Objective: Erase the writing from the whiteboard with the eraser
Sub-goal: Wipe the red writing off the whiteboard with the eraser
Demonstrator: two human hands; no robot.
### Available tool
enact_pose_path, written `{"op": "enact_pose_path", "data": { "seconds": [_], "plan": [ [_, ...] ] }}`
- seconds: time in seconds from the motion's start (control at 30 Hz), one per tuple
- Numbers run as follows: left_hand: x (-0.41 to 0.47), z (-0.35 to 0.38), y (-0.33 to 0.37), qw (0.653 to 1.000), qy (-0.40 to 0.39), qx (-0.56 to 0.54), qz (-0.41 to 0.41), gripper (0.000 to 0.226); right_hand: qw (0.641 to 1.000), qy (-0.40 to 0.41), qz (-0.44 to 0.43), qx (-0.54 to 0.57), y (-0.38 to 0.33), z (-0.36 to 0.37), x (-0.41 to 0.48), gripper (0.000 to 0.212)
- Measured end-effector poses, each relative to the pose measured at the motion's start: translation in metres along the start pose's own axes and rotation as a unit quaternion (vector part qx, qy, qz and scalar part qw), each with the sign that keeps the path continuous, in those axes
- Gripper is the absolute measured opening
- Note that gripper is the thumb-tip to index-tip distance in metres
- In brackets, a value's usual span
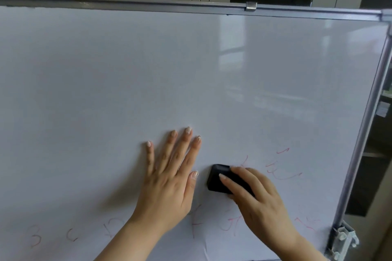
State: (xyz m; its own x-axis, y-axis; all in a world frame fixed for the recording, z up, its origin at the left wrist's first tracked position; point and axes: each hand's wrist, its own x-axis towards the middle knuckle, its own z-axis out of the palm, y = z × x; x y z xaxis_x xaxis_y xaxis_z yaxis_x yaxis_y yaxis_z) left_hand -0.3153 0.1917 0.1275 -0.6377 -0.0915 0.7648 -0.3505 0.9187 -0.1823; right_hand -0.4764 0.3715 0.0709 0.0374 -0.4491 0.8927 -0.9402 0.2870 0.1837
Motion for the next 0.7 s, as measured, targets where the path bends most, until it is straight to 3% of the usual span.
{"op": "enact_pose_path", "data": {
  "seconds": [0.1, 0.3, 0.7],
  "plan": [
    [-0.001, 0.001, -0.002, 1.000, 0.002, -0.005, 0.000, 0.068, 0.998, 0.043, 0.044, 0.014, 0.012, -0.012, 0.018, 0.044],
    [-0.001, 0.001, -0.001, 1.000, -0.001, -0.002, 0.001, 0.067, 0.979, 0.116, 0.165, 0.027, 0.043, -0.041, 0.054, 0.047],
    [0.008, 0.002, 0.017, 1.000, -0.008, -0.003, 0.014, 0.069, 0.997, 0.044, 0.063, 0.014, 0.001, 0.005, -0.023, 0.041]
  ]
}}
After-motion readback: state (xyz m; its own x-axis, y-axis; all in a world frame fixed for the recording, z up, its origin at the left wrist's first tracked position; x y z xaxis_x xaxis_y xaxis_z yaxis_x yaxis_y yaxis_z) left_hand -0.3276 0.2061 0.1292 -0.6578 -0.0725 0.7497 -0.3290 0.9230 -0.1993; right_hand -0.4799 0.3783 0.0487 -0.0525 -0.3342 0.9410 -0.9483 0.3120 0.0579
